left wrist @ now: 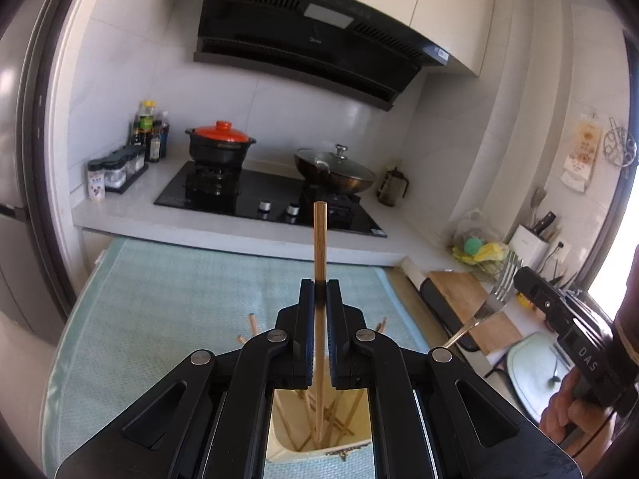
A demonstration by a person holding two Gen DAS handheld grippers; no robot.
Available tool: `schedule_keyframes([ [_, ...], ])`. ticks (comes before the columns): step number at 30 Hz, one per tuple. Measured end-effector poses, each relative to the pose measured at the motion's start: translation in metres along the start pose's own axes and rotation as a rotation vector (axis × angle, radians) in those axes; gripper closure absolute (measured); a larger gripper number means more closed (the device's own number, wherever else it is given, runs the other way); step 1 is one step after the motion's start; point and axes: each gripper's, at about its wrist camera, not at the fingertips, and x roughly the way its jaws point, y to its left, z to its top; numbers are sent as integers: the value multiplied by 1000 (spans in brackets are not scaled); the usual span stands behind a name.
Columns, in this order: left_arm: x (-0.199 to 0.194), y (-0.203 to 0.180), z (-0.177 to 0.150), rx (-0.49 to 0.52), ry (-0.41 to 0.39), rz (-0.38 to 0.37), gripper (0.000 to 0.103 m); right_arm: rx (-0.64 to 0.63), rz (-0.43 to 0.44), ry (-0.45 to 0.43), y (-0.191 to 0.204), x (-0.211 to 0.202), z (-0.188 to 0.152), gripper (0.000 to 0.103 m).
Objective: Organize utensils
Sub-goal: 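Open both tools to release the chopstick and fork in the holder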
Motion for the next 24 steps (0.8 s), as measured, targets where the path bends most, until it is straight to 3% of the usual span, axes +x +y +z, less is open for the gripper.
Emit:
schedule_keyframes([
  [13,106,27,-60,-63,280,34,99,34,111,322,11,130,-76,101],
  [15,110,28,-61,-54,294,68,85,51,100,335,9,140,-76,101],
  [17,104,30,-59,-57,277,94,39,81,76,323,6,139,-69,99],
  [19,87,29,-56,-40,217,129,25,117,77,287,0,126,-58,99],
  [20,76,27,-54,-21,194,145,23,121,70,265,-2,118,-52,96],
  [22,53,21,-53,19,152,179,16,103,35,212,-4,93,-40,75],
  [23,40,17,-53,42,124,204,9,97,20,174,-5,78,-35,48],
  [24,23,10,-56,70,89,236,5,96,12,131,-6,62,-31,29],
])
